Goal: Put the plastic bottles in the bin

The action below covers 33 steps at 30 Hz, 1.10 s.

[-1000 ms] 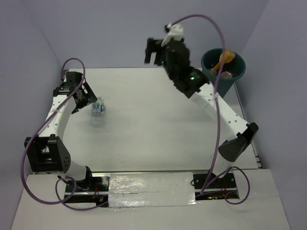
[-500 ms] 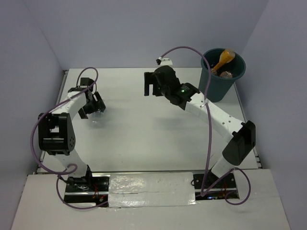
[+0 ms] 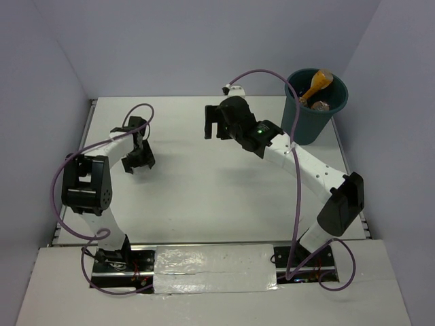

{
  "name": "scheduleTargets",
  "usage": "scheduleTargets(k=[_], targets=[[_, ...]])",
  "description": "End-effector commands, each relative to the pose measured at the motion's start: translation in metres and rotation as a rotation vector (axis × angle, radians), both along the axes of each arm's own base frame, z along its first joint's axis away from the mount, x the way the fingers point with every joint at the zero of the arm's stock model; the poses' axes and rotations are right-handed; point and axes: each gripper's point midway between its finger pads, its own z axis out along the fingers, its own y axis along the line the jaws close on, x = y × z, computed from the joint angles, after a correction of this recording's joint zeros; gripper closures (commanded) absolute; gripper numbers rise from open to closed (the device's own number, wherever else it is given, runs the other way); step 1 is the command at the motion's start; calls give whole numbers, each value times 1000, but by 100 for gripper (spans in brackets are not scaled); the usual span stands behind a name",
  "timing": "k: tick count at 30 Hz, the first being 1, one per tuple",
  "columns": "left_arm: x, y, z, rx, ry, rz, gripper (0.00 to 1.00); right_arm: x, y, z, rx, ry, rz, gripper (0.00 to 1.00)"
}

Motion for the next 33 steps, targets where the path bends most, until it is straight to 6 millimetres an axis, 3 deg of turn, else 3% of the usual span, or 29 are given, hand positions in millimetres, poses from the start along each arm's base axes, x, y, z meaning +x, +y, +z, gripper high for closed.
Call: scheduleTargets(k=[1, 3, 4, 5, 6, 7, 8, 10, 13, 16, 22, 33], targets=[[12, -5, 35, 8, -86, -59, 42, -1, 6, 18, 30, -32, 27, 2], [17, -24, 56, -83, -134, -137, 43, 3, 12, 26, 31, -34, 52, 2], [18, -33, 77, -126, -188, -198, 44, -2, 19, 25, 26, -17, 115, 2], [22, -45, 92, -177, -242, -246, 44, -2, 25, 42, 50, -34, 144, 2], [22, -58, 106, -240, -287, -291, 44, -1, 29, 37, 42, -5, 169, 2], [15, -89, 135, -399, -360, -407, 44, -6, 38, 41, 68, 14, 235, 2], [17, -104, 156, -470, -434, -474, 43, -6, 43, 58, 103, -2, 262, 2], [1, -137, 195, -634, -518, -617, 43, -10, 55, 63, 174, 38, 337, 2], [-10, -159, 223, -746, -570, -740, 45, -8, 69, 79, 276, 50, 382, 2], [-15, -169, 233, -803, -575, -789, 46, -4, 80, 96, 353, 46, 390, 2], [-19, -173, 245, -825, -598, -813, 45, 15, 96, 113, 446, 29, 352, 2], [-22, -176, 250, -853, -611, -835, 44, 51, 112, 109, 513, 22, 254, 2]])
